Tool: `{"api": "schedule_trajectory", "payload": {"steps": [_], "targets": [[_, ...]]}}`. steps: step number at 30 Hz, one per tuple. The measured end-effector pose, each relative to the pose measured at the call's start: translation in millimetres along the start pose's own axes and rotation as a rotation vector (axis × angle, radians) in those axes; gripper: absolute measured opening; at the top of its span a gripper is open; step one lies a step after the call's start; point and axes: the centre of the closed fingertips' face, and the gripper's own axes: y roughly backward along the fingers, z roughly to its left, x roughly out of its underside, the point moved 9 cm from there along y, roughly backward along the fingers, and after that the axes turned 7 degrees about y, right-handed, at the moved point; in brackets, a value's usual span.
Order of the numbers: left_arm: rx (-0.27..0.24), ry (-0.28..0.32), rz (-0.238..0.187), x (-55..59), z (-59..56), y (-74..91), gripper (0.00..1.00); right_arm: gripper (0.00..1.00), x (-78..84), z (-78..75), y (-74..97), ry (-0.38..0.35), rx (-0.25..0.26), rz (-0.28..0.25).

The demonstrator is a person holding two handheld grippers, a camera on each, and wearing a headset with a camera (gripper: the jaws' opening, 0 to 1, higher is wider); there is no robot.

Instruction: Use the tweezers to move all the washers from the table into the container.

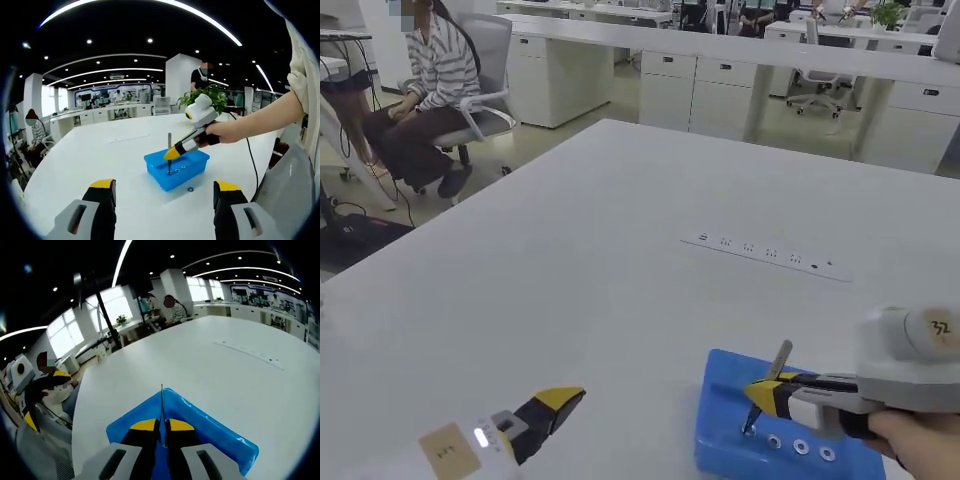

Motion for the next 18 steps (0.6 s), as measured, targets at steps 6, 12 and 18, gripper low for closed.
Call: {"api": "schedule_trajectory", "payload": {"steps": [6,12,18], "targets": [[-0.001,0.000,0.000,0.3,0.3,0.1,0.81,0.04,-0.8,5.2,5.5,0.003,-0.005,-0.044],[0.001,-0.002,0.001,0.4,0.1,0.3,0.81,0.04,-8.1,10.9,15.2,-0.006,-0.002,-0.093],[0.003,-0.004,0.001,0.2,-0.6,0.1,0.81,0.04,-14.9,18.3,27.4,-0.019,-0.012,-0.144]]}}
